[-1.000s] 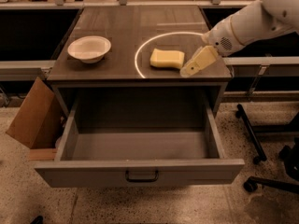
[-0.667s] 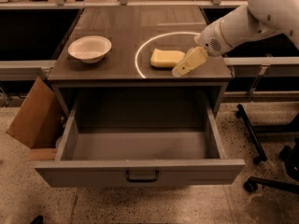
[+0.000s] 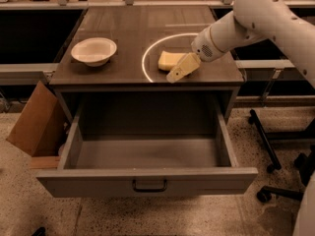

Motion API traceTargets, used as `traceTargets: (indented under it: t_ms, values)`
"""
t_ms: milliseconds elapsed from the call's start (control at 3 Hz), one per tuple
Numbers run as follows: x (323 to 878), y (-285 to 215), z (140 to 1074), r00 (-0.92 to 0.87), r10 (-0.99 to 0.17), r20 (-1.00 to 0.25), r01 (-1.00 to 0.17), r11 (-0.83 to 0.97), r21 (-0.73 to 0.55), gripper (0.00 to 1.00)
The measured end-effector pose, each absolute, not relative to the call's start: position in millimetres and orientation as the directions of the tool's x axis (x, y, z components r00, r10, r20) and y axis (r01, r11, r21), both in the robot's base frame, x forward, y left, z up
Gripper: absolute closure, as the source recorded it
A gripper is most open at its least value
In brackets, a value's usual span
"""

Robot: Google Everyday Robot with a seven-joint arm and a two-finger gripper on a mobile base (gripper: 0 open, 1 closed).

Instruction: Place sponge into top drawer

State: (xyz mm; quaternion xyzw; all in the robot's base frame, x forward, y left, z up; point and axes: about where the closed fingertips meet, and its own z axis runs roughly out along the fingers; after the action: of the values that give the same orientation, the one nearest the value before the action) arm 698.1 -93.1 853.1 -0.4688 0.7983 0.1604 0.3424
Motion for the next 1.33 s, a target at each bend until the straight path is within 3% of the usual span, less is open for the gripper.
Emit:
traceTargets:
  t_ms: [333, 1333]
  values:
    - [711, -88, 843, -0.339, -0.643, -0.687, -0.852, 0.519, -0.066, 0.00]
    - [712, -84, 843, -0.325, -0.646, -0.691, -0.848, 0.523, -0.091, 0.66]
